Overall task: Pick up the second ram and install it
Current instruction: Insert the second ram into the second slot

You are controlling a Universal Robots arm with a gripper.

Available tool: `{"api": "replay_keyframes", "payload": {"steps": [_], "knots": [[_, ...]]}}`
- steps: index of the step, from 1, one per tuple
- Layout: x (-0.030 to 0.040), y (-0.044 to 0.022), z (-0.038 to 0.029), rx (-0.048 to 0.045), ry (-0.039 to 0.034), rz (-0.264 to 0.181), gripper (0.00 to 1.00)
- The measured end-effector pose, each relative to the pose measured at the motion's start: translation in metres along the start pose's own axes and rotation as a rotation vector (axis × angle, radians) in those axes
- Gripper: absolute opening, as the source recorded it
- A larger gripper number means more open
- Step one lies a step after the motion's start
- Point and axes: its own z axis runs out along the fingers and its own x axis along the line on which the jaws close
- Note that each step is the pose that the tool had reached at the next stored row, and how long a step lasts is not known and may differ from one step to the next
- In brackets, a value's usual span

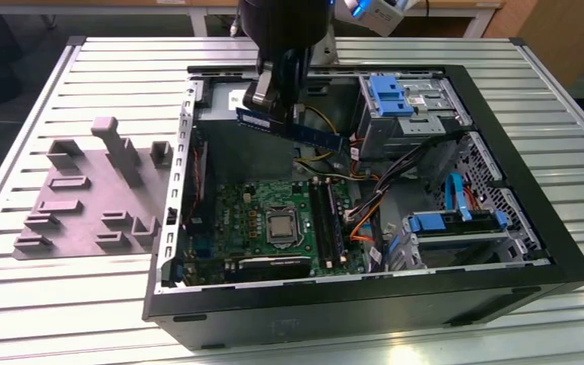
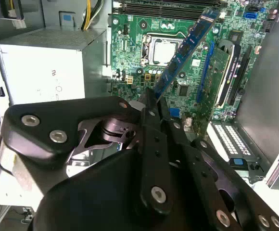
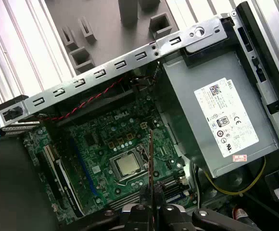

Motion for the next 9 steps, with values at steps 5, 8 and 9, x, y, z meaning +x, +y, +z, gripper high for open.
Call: {"api": "replay_keyframes", "payload": {"steps": [5,8,9], "knots": [[0.0000,0.0000,0.0000,0.0004,-0.0005,0.031,0.14],[0.0000,0.0000,0.0000,0.0005,-0.0005,0.035,0.14],[0.0000,0.0000,0.0000,0.0005,-0.0006,0.037,0.14]]}}
